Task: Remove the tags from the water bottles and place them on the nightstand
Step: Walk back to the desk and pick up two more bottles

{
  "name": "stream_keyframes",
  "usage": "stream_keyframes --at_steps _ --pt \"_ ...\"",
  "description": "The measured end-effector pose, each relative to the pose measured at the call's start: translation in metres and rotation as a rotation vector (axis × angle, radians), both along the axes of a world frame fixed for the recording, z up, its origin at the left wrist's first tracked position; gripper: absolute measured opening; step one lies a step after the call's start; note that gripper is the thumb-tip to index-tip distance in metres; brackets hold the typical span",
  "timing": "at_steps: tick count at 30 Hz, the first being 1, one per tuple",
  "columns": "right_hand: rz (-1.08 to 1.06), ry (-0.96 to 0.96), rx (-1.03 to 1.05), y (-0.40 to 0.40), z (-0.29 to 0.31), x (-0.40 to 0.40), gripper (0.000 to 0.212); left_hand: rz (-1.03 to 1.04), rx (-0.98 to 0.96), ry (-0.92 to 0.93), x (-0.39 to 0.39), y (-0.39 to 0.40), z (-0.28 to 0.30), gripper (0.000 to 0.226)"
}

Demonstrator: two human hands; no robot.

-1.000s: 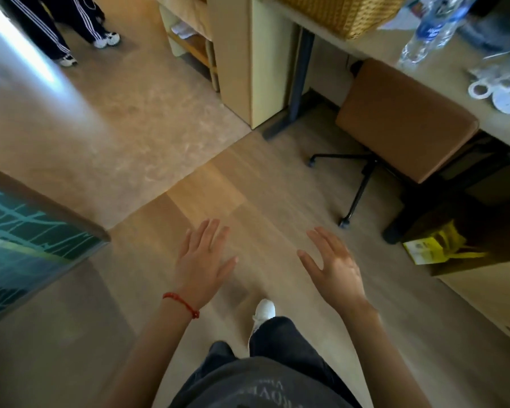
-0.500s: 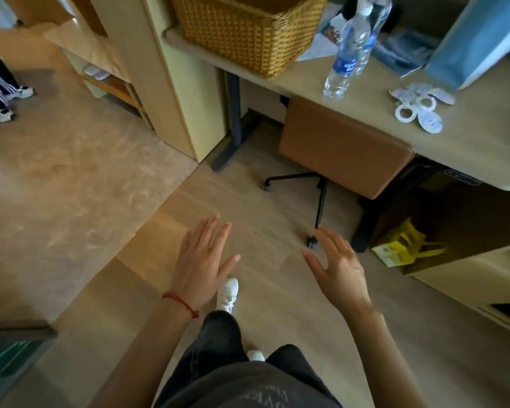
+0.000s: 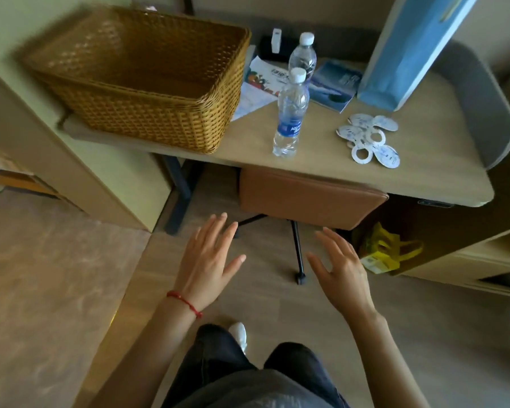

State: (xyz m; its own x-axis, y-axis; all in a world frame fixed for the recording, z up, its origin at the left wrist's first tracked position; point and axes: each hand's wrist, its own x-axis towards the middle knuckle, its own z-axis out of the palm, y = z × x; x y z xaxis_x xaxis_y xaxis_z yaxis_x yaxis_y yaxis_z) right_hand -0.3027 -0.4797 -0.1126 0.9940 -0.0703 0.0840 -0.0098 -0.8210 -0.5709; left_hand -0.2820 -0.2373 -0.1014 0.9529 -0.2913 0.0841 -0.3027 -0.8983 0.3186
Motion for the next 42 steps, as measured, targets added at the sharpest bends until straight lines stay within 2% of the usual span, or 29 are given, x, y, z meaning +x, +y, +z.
stream_keyframes --at_steps 5,11,22,25,30,37,42 --pt "-0.1 -0.053 0.083 -0.004 0.011 0.05 0.042 -0.064 -0.027 -0.007 0.069 -0.009 0.006 0.058" --pt "-0.135 -0.089 0.072 -0.03 0.012 0.116 0.041 -0.072 -0.152 -0.032 0.133 -0.04 0.004 0.06" --pt "0.006 -0.092 0.187 -0.093 0.023 0.259 0.04 0.173 -0.635 -0.081 0.248 -0.116 0.021 0.066" --pt "0.026 -0.081 0.289 -0.098 0.03 0.297 0.038 0.269 -0.743 -0.079 0.268 -0.127 0.022 0.065" --pt "0.03 -0.062 0.437 -0.093 0.044 0.352 0.038 0.35 -0.817 -0.01 0.291 -0.135 0.019 0.062" --pt "0.024 -0.056 0.537 -0.073 0.056 0.421 0.05 0.361 -0.932 0.062 0.304 -0.139 0.016 0.067" --pt "0.094 -0.011 0.571 -0.06 0.054 0.455 0.053 0.393 -0.995 0.082 0.307 -0.141 0.015 0.068"
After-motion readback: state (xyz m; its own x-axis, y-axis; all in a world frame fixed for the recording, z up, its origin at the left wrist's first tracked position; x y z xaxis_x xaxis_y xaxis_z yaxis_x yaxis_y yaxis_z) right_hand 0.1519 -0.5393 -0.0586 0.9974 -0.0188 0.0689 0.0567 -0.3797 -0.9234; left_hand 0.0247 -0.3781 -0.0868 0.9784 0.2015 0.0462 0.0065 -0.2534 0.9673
